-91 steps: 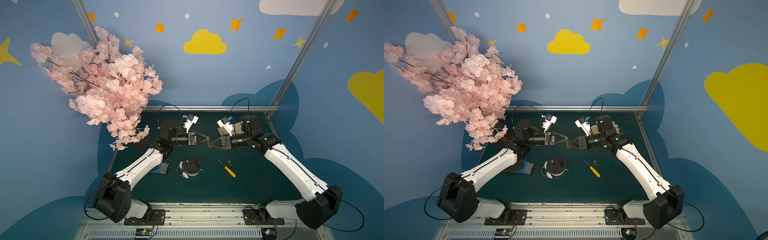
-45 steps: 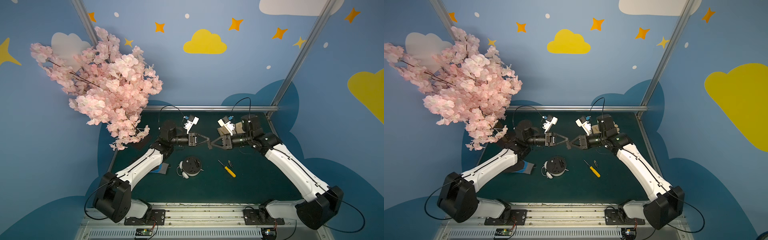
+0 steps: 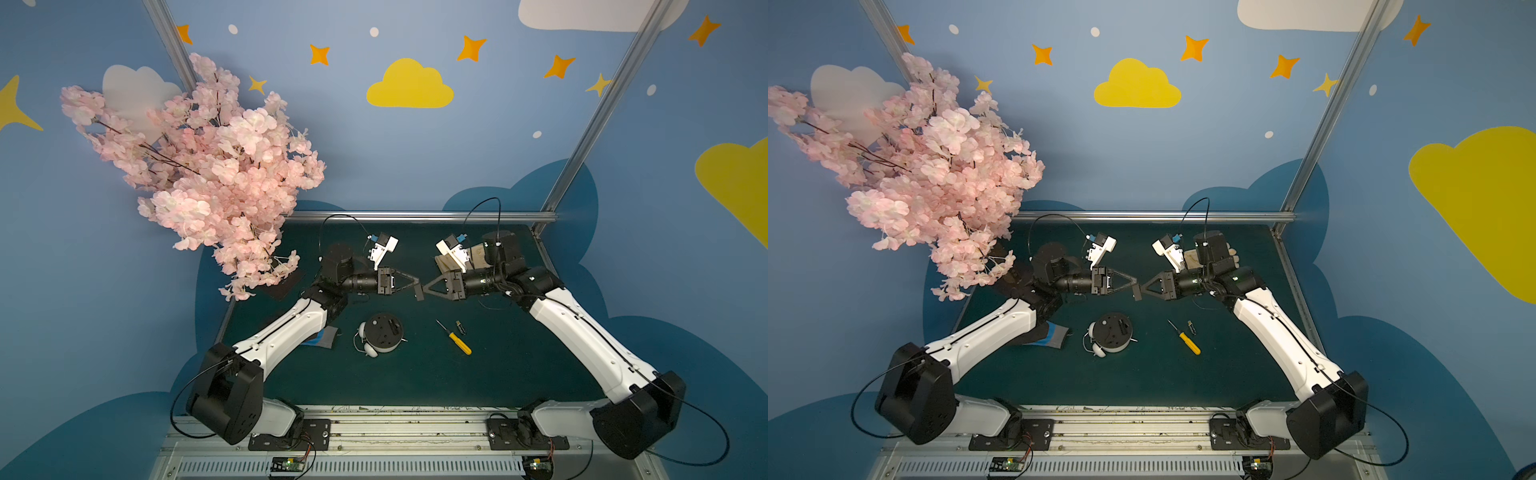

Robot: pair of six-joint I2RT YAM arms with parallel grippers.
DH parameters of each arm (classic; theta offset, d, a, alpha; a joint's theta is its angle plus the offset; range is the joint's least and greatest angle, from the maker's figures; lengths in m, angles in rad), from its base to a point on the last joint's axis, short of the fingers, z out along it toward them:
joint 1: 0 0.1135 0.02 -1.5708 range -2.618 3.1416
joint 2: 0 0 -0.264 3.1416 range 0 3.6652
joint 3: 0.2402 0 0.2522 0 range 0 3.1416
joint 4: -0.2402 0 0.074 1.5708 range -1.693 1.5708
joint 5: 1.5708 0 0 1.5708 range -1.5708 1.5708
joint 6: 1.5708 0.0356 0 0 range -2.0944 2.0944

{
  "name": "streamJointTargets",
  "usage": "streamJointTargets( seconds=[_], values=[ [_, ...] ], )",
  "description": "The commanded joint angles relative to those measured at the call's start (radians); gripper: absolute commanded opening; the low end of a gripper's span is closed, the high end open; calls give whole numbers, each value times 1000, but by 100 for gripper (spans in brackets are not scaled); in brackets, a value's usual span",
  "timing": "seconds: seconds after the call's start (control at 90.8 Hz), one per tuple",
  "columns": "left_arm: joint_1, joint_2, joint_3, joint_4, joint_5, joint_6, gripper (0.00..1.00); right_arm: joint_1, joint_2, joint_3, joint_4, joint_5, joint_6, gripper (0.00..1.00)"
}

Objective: Remove the battery from the alarm
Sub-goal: Pick up the cover from the center of the board, then move the alarm to the center of the board.

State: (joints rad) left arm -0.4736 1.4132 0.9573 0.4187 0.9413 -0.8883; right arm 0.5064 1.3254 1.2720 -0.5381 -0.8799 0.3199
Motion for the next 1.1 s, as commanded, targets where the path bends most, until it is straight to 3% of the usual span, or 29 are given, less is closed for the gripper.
streamJointTargets(
  seconds=[0.0, 0.055, 0.154, 0.297, 0.429, 0.617, 0.914, 1.09],
  values=[
    [28, -54, -17, -164, -88, 97, 61, -12, -7, -7, -53, 3, -56, 0],
    [53, -97, -14, -315, -172, 185, 69, -19, 6, -7, -100, 28, -85, 0],
    [75, -187, -24, -581, -353, 346, 72, -28, 27, -30, -137, 58, -100, 0],
    [78, -217, -80, -843, -631, 407, 78, -29, 60, -81, -127, 116, -79, 0],
    [75, -156, -141, -923, -767, 446, 78, -21, 101, -99, -115, 152, -23, 0],
    [70, -27, -144, -877, -743, 454, 73, 8, 151, -112, -92, 194, 36, 0],
    [46, 187, -60, -782, -609, 520, 49, 50, 253, -118, -53, 208, 141, 0],
    [36, 257, -1, -765, -564, 572, 48, 81, 268, -172, 16, 250, 211, 0]
  ],
)
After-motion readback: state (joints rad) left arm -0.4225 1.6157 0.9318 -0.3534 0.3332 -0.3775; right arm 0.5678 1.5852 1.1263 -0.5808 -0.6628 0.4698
